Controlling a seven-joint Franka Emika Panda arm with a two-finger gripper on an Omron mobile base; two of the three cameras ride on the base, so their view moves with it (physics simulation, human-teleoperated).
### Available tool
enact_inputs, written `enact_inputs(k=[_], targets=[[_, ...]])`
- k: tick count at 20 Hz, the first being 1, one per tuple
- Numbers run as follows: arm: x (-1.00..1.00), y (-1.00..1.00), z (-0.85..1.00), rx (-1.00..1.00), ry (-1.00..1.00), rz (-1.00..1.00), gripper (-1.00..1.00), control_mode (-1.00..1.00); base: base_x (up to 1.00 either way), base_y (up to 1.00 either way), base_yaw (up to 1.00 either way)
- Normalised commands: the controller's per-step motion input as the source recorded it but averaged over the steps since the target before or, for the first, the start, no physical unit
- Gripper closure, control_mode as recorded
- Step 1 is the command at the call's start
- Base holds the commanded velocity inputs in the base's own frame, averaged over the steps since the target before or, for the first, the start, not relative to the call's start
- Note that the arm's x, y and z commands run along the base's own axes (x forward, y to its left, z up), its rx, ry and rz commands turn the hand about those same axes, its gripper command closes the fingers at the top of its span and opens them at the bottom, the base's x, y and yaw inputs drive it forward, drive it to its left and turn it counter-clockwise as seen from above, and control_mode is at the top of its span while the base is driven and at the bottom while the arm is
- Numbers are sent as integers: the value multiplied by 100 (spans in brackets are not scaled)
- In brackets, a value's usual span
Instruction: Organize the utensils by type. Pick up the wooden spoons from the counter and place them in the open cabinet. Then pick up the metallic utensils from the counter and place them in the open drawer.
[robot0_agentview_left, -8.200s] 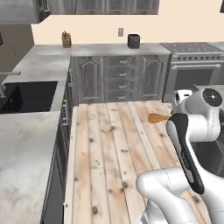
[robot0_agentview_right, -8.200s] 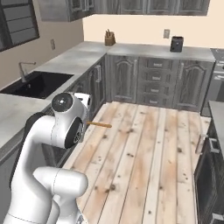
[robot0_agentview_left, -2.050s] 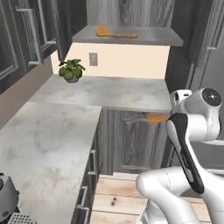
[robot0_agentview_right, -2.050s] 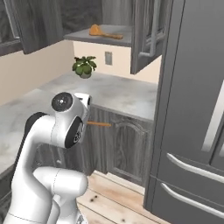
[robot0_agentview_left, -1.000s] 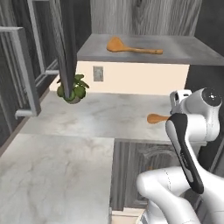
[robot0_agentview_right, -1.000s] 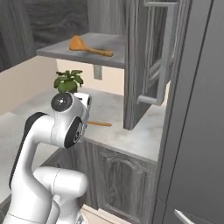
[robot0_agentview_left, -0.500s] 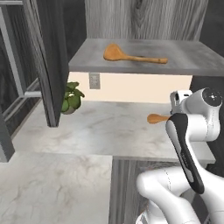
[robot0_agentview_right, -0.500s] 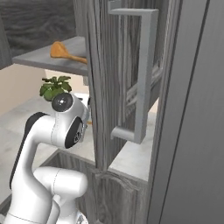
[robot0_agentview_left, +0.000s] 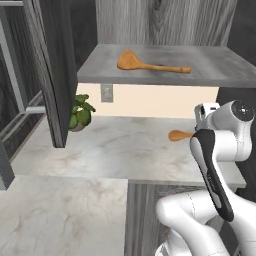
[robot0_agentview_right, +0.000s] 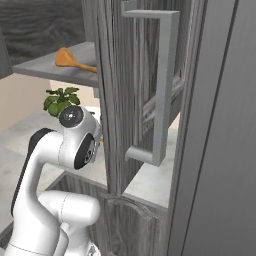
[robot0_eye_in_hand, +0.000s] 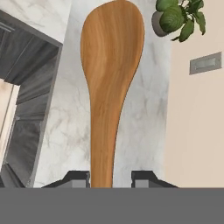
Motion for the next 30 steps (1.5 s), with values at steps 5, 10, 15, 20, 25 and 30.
enact_inputs(k=[5, 10, 15, 20, 25, 30], targets=[[0, 0, 0, 0, 0, 0, 100, 100, 0, 0, 0], [-5, 0, 6, -1, -6, 0, 100, -100, -2, 0, 1], [-22, 0, 37, -7, -6, -1, 100, -100, 0, 0, 0], [-15, 2, 60, -1, -4, -9, 100, -100, 0, 0, 0], [-10, 0, 74, 0, 0, -10, 100, -100, 0, 0, 0], [-11, 0, 67, -4, -11, -1, 100, -100, 0, 0, 0]])
